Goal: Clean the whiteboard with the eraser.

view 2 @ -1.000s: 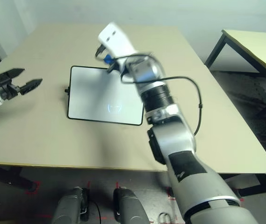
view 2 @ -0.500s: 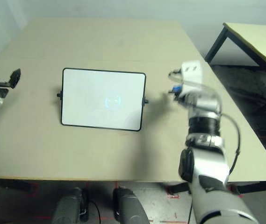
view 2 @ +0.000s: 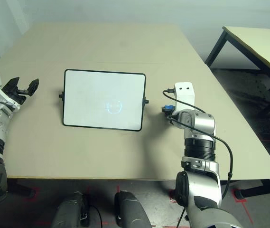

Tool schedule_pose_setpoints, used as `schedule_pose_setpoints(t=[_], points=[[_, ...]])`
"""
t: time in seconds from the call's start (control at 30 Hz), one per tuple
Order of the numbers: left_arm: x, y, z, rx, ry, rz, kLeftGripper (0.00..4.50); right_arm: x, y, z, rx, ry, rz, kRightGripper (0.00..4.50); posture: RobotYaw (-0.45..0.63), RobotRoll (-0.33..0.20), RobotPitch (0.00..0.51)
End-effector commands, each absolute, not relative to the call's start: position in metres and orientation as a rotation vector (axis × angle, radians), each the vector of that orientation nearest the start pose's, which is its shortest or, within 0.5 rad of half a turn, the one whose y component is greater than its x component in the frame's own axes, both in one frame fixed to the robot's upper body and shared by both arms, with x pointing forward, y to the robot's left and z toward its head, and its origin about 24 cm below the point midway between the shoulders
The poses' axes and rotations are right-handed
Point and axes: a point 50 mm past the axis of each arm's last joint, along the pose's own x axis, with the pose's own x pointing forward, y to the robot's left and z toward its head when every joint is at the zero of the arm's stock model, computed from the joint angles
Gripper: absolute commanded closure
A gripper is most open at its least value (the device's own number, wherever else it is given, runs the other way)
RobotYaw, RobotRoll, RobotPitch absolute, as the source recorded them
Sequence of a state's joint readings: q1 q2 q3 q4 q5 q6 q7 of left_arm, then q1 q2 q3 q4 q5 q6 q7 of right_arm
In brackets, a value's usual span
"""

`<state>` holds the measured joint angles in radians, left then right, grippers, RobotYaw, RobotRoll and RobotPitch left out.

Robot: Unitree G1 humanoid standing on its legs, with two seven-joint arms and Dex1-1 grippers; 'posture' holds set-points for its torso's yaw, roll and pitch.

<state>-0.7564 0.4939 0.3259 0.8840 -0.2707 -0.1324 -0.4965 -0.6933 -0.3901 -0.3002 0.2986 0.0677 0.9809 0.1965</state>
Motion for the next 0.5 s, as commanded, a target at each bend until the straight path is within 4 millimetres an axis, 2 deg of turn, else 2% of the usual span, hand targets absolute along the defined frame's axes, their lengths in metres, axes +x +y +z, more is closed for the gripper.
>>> schedule_pose_setpoints(t=[0.03,0.13,0.3,0.4,0.5], points=[[0.365,0.288,0.139,-0.04,-0.175,-0.058,0.0,0.35,-0.277,0.142,0.052,0.338,-0.137,0.95,-0.12,0.0,0.096],[0.365,0.288,0.137,-0.058,-0.198,-0.024,0.0,0.355,-0.296,0.15,0.031,0.17,-0.156,0.03,-0.12,0.0,0.086],[0.363,0.292,0.129,-0.072,-0.204,0.032,0.0,0.355,-0.323,0.141,-0.037,0.05,-0.196,0.03,-0.13,0.0,0.061],[0.361,0.298,0.127,-0.095,-0.216,0.086,0.0,0.35,-0.336,0.128,-0.046,0.021,-0.236,0.03,-0.12,0.0,0.027],[0.36,0.301,0.124,-0.106,-0.22,0.118,0.0,0.347,-0.339,0.117,-0.077,0.013,-0.228,0.03,-0.12,0.0,0.009]])
